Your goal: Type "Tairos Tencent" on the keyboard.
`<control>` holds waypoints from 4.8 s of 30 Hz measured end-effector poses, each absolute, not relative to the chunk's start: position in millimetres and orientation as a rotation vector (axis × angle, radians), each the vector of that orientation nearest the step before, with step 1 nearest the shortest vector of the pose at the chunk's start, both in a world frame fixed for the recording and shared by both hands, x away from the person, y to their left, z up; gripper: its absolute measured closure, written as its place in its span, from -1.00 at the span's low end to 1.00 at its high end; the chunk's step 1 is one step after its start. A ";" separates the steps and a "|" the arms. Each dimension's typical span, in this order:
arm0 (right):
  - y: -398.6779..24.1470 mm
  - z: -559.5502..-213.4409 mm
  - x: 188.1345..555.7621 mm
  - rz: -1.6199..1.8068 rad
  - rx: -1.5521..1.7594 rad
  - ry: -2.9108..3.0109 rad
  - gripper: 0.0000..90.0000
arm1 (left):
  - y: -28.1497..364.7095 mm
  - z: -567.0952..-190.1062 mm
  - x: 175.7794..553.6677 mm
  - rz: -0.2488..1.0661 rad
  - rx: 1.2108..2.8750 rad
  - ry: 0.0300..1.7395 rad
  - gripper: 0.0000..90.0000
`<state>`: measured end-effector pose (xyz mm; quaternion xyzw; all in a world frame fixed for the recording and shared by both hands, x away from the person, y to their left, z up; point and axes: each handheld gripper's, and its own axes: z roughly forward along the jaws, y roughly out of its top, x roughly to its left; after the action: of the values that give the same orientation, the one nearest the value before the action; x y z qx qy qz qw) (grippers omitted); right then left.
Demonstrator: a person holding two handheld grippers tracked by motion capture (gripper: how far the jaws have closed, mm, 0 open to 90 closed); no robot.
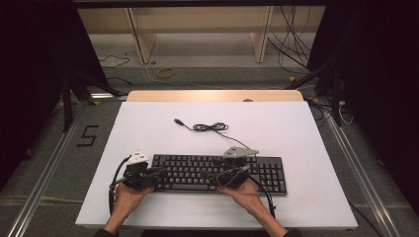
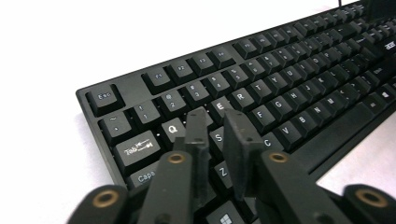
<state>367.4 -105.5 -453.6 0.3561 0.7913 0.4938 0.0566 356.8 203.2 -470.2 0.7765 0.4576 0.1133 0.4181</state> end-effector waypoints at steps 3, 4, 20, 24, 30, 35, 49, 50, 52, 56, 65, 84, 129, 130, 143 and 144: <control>-104.0 -453.3 368.9 1.490 1.078 2.398 -0.12 | 203.8 -469.2 356.0 0.270 1.930 1.141 0.52; -103.7 -453.2 369.4 1.489 1.079 2.397 -0.09 | 204.0 -468.7 355.8 0.264 1.926 1.135 0.46; -87.3 -454.4 381.1 1.405 1.082 2.438 0.61 | 204.3 -462.8 346.1 0.266 1.855 1.102 -0.14; -83.0 -455.7 383.6 1.380 1.074 2.444 0.75 | 203.5 -462.5 343.9 0.254 1.849 1.095 -0.21; -80.0 -460.5 387.6 1.346 1.076 2.461 0.90 | 202.7 -462.2 341.7 0.256 1.837 1.093 -0.25; -78.8 -464.0 391.1 1.311 1.081 2.470 0.99 | 202.7 -462.5 341.1 0.256 1.836 1.088 -0.28; -76.2 -471.8 396.1 1.228 1.100 2.494 1.00 | 202.8 -463.1 340.1 0.258 1.830 1.085 -0.34; -76.1 -472.4 396.4 1.222 1.099 2.498 1.00 | 202.9 -463.1 340.1 0.258 1.830 1.085 -0.34; -75.6 -474.6 397.3 1.208 1.104 2.504 1.00 | 203.0 -463.1 340.1 0.259 1.829 1.085 -0.34; -75.3 -476.0 397.9 1.194 1.104 2.507 1.00 | 203.3 -463.2 340.1 0.259 1.831 1.086 -0.34; -73.4 -479.4 396.9 1.150 1.085 2.513 1.00 | 204.1 -463.6 340.7 0.265 1.835 1.091 -0.34; -94.4 -463.7 386.0 1.339 1.114 2.444 0.56 | 204.0 -464.3 344.8 0.275 1.830 1.110 -0.34; -128.9 -456.9 351.9 1.446 1.092 2.419 -0.22 | 172.5 -461.3 377.3 0.252 1.953 1.065 0.59; -129.2 -456.8 351.4 1.450 1.093 2.417 -0.22 | 172.0 -461.5 378.1 0.249 1.957 1.068 0.64; -131.1 -455.6 347.1 1.448 1.080 2.412 -0.25 | 157.5 -466.2 384.6 0.238 2.033 1.047 0.98; -131.3 -455.6 347.0 1.450 1.078 2.411 -0.25 | 156.5 -466.9 385.2 0.236 2.039 1.051 0.98</control>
<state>347.0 -131.3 -455.6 0.3570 0.7986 0.4802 0.0645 385.2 156.5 -466.9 0.8081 0.4165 0.0936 0.4060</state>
